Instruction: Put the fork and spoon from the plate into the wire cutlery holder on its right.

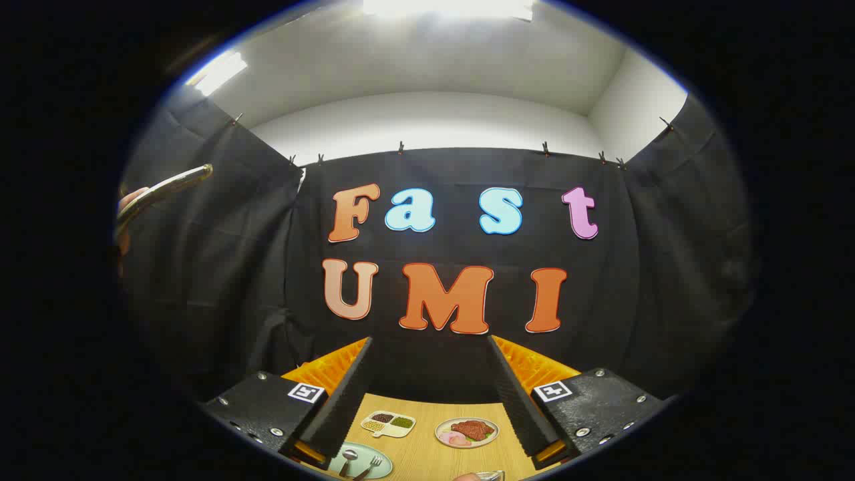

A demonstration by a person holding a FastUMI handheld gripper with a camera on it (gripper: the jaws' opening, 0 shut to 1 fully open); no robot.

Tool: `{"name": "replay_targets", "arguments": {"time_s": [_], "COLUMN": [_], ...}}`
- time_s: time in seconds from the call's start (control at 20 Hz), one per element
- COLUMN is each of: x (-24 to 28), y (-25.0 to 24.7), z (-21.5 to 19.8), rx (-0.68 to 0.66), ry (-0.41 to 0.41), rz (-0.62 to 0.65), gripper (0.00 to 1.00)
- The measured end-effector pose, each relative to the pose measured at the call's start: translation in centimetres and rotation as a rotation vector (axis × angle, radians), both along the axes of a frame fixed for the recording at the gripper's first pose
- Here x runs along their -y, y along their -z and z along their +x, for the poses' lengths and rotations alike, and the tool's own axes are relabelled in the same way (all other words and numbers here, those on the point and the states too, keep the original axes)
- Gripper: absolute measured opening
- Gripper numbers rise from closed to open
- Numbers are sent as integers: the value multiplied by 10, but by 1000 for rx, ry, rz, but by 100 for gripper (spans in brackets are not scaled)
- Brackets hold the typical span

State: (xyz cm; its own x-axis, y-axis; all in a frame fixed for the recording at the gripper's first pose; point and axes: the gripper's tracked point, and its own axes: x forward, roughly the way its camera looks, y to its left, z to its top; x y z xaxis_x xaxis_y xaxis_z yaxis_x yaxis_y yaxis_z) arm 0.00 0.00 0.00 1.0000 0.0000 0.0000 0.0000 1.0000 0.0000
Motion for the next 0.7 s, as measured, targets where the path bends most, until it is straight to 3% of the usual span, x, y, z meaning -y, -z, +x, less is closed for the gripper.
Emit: {"name": "replay_targets", "arguments": {"time_s": [0.7], "x": [6], "y": [13], "z": [2], "rx": [-19], "ry": [-31], "rz": [11], "gripper": [98]}}
